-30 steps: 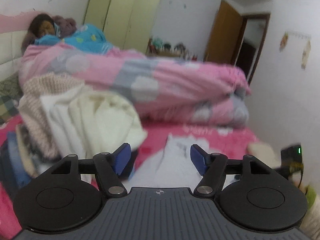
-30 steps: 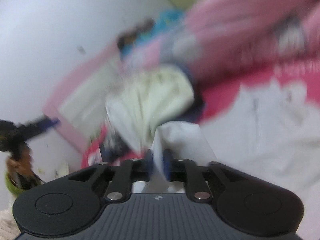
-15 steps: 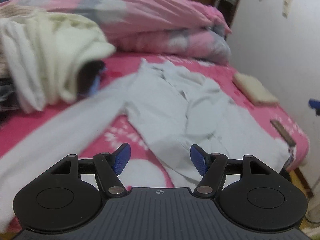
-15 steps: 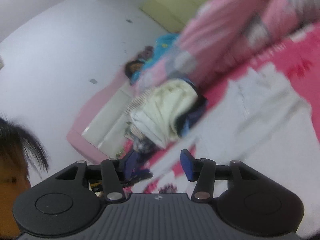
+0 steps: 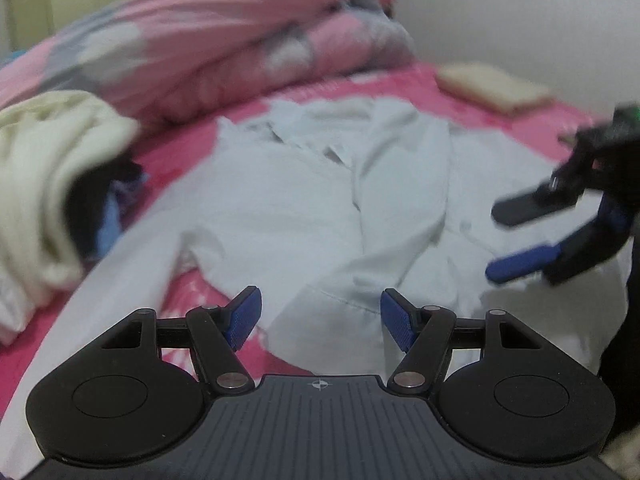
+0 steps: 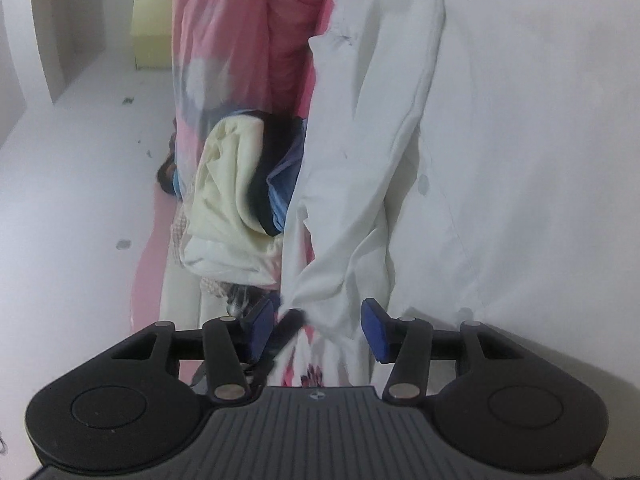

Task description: Fold clothes

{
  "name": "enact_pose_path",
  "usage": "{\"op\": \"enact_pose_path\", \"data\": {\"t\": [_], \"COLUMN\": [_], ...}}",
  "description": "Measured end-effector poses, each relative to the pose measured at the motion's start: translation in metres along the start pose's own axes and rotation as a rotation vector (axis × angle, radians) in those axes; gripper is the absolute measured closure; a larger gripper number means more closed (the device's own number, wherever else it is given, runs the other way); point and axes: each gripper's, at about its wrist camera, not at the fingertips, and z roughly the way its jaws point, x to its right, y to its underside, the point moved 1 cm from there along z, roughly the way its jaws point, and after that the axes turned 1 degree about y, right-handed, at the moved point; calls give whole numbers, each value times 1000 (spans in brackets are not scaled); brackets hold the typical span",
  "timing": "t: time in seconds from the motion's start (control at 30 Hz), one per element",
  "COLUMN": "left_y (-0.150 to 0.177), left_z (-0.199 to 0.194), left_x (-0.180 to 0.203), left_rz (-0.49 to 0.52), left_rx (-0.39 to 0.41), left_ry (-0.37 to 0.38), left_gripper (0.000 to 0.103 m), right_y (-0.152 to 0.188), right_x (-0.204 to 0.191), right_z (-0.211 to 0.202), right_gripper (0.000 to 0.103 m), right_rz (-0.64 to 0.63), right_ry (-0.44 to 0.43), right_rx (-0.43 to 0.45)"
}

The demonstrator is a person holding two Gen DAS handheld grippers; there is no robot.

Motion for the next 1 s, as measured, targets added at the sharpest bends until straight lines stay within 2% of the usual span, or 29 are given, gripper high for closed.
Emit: {"op": "enact_pose_path", "data": {"t": [0.03, 0.1, 0.17, 0.27, 0.4, 0.47, 0.53, 0.67, 0.77, 1.0], "left_y": [1, -1, -4, -27, -55, -52, -37, 2, 23, 23], "left_z": [5, 11, 11, -8, -44, -57, -63, -58, -51, -59], "left_x": [2, 4, 3, 2, 29, 53, 76, 112, 124, 88], "left_rz": [23, 52, 66, 85, 295, 417, 479, 501, 471, 169], "left_rx": [-23, -54, -68, 12, 211, 262, 239, 116, 70, 50], "left_ry": [7, 18, 27, -9, -195, -207, -137, 30, 45, 83], "left_gripper": [48, 76, 93, 95, 95, 91, 86, 70, 63, 51], "right_y": [1, 3, 2, -1, -2, -2, -2, -3, -3, 1], "right_x": [3, 9, 13, 22, 28, 30, 32, 33, 32, 16], "right_z": [2, -3, -8, -18, -30, -34, -37, -39, -39, -45], "right_gripper": [51, 51, 51, 51, 51, 51, 51, 51, 51, 51], "right_rz": [10, 19, 32, 61, 71, 75, 82, 89, 88, 26], "right_ry": [-5, -9, -12, -24, -38, -42, -51, -61, -55, -28], "right_rx": [5, 21, 39, 66, 93, 99, 107, 113, 110, 102]}}
